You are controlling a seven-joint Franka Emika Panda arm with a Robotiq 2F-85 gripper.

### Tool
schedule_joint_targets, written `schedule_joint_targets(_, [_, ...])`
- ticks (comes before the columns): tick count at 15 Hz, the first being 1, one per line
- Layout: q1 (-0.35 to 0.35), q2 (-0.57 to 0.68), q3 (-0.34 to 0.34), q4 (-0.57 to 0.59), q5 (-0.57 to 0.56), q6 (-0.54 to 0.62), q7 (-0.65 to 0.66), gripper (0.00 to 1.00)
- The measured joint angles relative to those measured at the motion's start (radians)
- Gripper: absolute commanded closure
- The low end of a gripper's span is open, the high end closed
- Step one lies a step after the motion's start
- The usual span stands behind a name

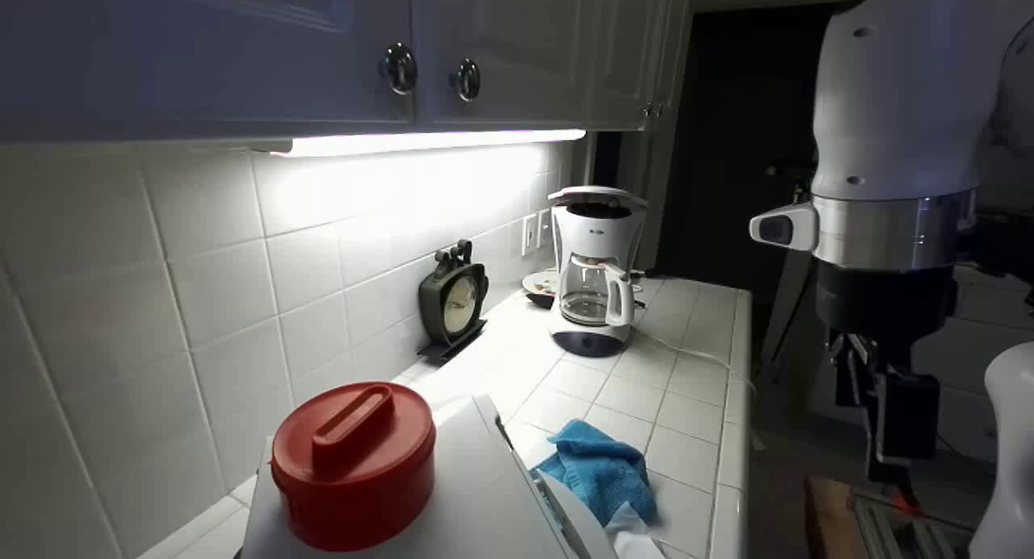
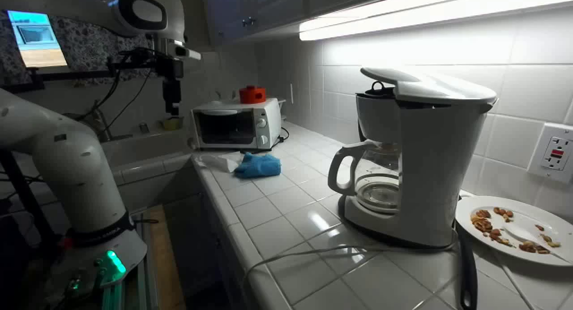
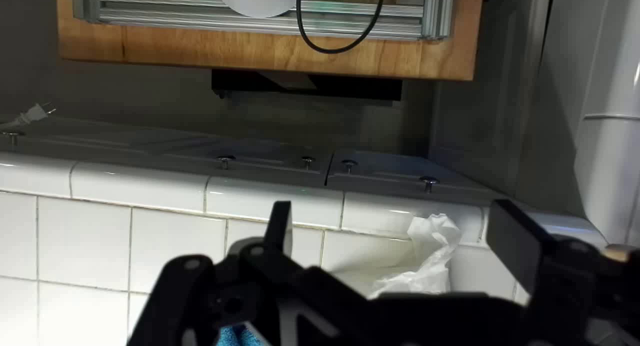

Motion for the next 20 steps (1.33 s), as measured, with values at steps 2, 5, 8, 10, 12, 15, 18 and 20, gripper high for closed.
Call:
schedule_joint_targets(2, [0.0, 0.0, 0.0, 0.0, 0.0, 0.0, 0.0, 0.0])
schedule_joint_targets(5, [0.0, 0.0, 0.0, 0.0, 0.0, 0.0, 0.0, 0.0])
schedule_joint_targets(8, [-0.012, 0.001, -0.004, -0.001, 0.0, -0.024, 0.01, 0.0])
schedule_joint_targets(10, [-0.043, 0.0, -0.012, -0.008, -0.018, -0.045, 0.036, 0.0])
schedule_joint_targets(12, [-0.075, -0.008, -0.028, -0.025, -0.05, -0.027, 0.037, 0.0])
schedule_joint_targets(15, [-0.106, -0.024, -0.044, -0.064, -0.079, 0.074, 0.038, 0.0])
schedule_joint_targets(18, [-0.114, -0.035, -0.059, -0.131, -0.076, 0.227, 0.046, 0.0])
schedule_joint_targets(20, [-0.114, -0.038, -0.074, -0.176, -0.073, 0.292, 0.046, 0.0])
